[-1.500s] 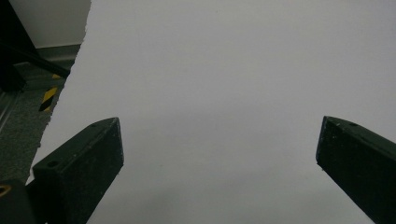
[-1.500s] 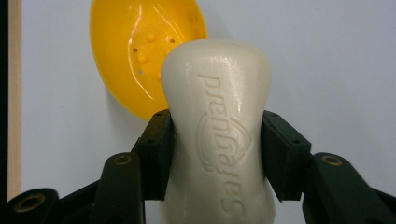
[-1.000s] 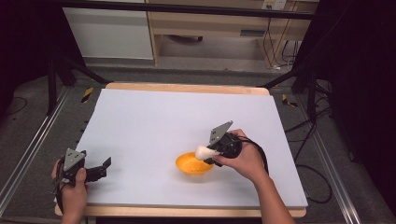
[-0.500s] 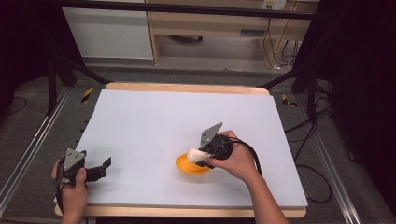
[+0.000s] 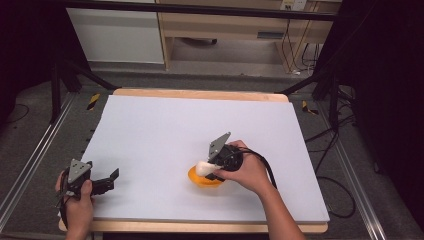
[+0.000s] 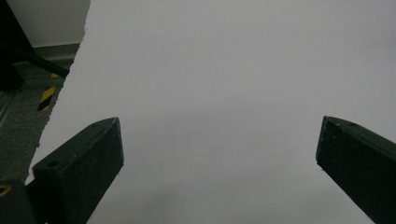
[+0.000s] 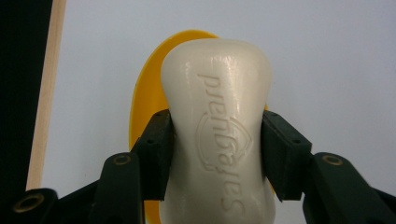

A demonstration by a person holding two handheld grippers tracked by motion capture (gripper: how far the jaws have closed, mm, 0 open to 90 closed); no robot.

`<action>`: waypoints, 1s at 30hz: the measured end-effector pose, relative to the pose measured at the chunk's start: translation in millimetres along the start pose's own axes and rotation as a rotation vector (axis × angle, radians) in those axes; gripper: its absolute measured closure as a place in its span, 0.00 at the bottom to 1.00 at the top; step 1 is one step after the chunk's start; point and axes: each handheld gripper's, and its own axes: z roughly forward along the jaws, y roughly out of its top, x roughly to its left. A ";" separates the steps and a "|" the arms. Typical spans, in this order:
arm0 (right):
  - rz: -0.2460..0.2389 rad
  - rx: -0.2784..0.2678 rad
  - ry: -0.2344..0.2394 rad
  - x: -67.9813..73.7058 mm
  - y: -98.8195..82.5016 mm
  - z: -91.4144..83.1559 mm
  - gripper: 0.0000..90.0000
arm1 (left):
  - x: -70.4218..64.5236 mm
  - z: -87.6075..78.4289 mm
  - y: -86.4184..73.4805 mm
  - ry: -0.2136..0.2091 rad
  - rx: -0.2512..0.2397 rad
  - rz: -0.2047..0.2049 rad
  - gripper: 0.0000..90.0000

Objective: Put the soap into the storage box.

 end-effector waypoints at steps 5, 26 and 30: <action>-0.008 0.034 0.004 0.1 -0.2 6.2 0.54 | -0.1 0.0 0.0 0.000 0.000 0.000 0.00; 0.040 -0.055 -0.024 -3.3 -10.5 -14.8 0.45 | -0.4 0.2 0.0 0.000 0.000 0.000 0.00; 0.061 -0.075 -0.039 -4.1 -19.2 -23.3 0.44 | -0.7 0.3 0.0 0.002 0.001 0.003 0.00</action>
